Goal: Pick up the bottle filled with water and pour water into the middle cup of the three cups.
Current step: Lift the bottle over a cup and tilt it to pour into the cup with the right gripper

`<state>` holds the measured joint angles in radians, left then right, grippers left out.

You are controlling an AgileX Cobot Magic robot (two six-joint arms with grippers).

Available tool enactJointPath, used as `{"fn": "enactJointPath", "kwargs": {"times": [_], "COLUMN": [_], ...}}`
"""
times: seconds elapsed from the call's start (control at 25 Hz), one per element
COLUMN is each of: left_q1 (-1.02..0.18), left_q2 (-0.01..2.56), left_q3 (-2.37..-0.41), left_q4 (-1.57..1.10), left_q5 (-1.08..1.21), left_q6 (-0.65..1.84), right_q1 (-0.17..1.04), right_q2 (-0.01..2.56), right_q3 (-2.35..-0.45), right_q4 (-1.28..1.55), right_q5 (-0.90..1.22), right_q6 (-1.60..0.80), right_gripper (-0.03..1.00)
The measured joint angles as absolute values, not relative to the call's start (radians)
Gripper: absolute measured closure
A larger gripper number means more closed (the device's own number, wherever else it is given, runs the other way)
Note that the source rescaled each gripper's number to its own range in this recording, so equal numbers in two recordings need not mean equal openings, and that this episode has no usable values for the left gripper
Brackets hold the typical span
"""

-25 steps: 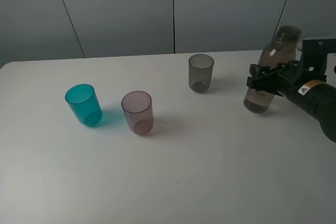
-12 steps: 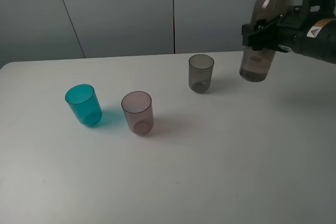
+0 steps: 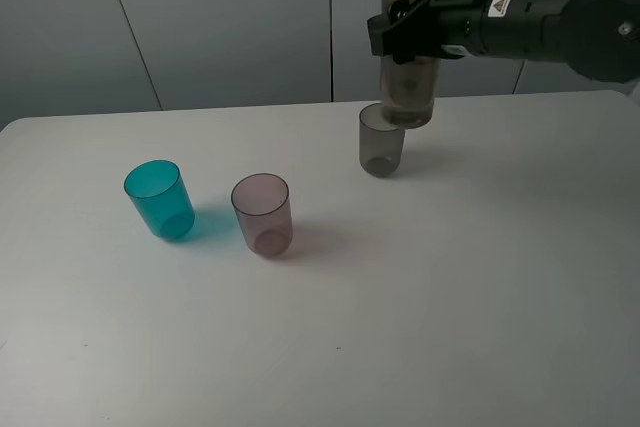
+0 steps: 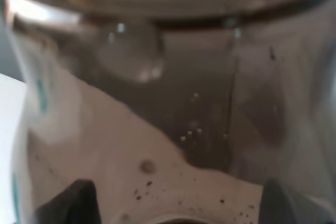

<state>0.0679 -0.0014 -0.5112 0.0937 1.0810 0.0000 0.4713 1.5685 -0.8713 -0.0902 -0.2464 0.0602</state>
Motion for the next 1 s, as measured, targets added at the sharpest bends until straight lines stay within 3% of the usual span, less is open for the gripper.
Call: {"fn": "enactJointPath", "kwargs": {"times": [0.52,1.0], "left_q1": [0.068,0.068], "left_q2": [-0.001,-0.001], "left_q3": [-0.511,-0.511], "left_q4": [0.094,0.094], "left_q5": [1.081,1.081], "left_q6": [0.000,0.000], "right_q1": [0.559,0.574], "right_q2": [1.829,2.006], "right_q3": [-1.132,-1.201], "right_q4": [-0.340,-0.691], "right_q5": [-0.249,-0.498], "right_q6": [0.135,0.246], "right_gripper": [0.94,0.95]}}
